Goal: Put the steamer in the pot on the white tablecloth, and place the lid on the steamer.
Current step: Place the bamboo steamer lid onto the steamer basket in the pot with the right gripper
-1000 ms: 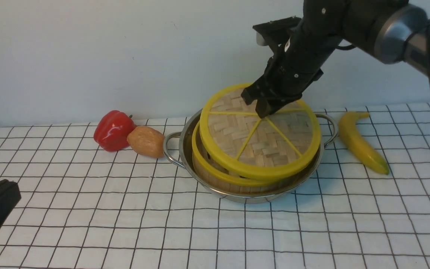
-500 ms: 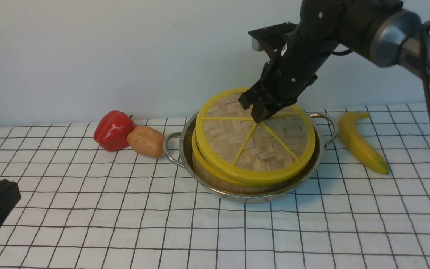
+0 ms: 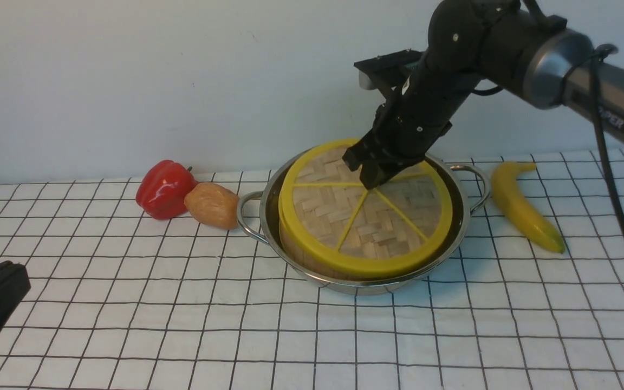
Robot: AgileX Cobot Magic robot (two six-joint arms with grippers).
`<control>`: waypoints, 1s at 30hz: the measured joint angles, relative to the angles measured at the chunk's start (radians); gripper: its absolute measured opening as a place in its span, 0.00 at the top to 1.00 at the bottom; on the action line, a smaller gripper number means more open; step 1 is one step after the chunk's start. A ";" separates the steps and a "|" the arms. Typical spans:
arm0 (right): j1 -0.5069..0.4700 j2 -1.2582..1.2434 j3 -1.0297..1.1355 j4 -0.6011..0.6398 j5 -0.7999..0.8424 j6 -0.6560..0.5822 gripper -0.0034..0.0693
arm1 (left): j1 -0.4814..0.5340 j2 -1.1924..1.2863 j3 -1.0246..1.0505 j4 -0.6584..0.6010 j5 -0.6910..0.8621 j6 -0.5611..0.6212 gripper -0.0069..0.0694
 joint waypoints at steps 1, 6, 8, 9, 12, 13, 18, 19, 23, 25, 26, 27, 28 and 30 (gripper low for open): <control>0.000 0.000 0.000 0.000 0.000 -0.001 0.77 | 0.000 0.000 0.000 0.000 0.000 0.000 0.91; 0.000 0.007 -0.015 0.000 -0.003 -0.011 0.77 | 0.000 0.000 0.000 0.000 0.000 0.000 0.91; 0.000 0.013 -0.036 0.003 -0.004 -0.014 0.78 | 0.000 0.000 0.000 0.000 0.000 0.000 0.91; 0.000 0.014 -0.036 0.003 -0.004 -0.014 0.78 | 0.000 0.000 0.000 0.000 0.000 0.000 0.91; 0.000 0.015 -0.062 0.006 -0.003 -0.015 0.78 | 0.000 0.000 0.000 0.000 0.000 0.000 0.91; 0.000 0.015 -0.065 0.007 -0.004 -0.015 0.78 | 0.000 0.000 0.000 0.000 0.000 0.000 0.91; 0.000 0.015 -0.065 0.007 0.002 -0.015 0.78 | 0.000 0.015 0.000 0.000 0.001 0.000 0.91; 0.000 0.015 -0.065 0.007 0.002 -0.015 0.78 | 0.000 0.019 0.000 0.000 0.001 0.000 0.91; 0.000 0.015 -0.065 0.007 0.001 -0.015 0.78 | 0.000 0.035 0.000 0.000 0.002 0.000 0.91; 0.000 0.015 -0.065 0.007 0.001 -0.015 0.78 | 0.000 0.040 0.000 0.000 0.002 0.000 0.91; 0.000 0.015 -0.065 0.006 0.001 -0.016 0.78 | 0.000 0.041 0.000 0.000 0.002 0.000 0.91; 0.000 0.015 -0.065 0.006 0.001 -0.016 0.78 | 0.000 0.042 0.000 0.000 0.002 0.000 0.91; 0.000 0.015 -0.065 0.005 0.001 -0.016 0.78 | 0.000 0.042 0.000 0.000 0.002 0.000 0.91; 0.000 0.015 -0.065 0.004 0.001 -0.016 0.78 | 0.000 0.042 0.000 0.000 0.002 0.000 0.91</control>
